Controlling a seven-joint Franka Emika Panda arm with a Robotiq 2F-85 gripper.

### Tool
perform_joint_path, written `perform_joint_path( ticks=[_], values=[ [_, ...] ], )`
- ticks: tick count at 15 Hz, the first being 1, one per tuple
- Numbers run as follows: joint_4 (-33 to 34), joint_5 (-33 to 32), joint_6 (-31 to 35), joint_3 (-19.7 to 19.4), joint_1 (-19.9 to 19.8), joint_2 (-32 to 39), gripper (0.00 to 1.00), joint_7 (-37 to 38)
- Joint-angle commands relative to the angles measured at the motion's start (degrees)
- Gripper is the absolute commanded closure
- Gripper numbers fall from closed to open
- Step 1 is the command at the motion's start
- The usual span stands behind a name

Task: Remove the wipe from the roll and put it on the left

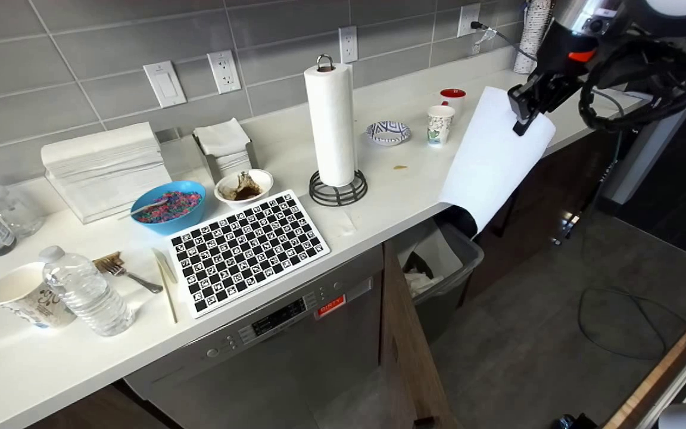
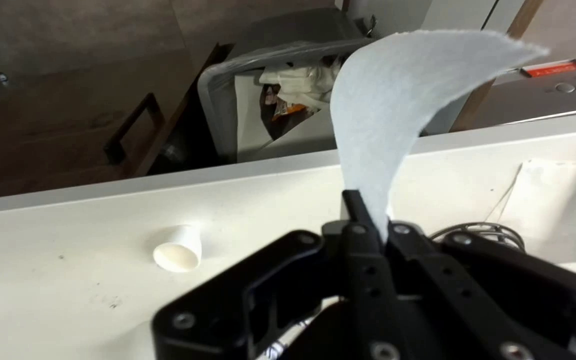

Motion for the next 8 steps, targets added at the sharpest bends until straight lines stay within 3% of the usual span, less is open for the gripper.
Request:
perform_joint_path(
  ticks=[1,6,8],
  values=[
    [-2.4,-3.2,3.1,1.2,-2.7,-3.8,1.00,1.3],
    [-2.7,-6.2,11.1,1.5,-6.2,-2.2,1.00,2.6],
    [-1.4,-4.5,8.3,0.8,-5.1,-2.4,0.99,0.7]
  ],
)
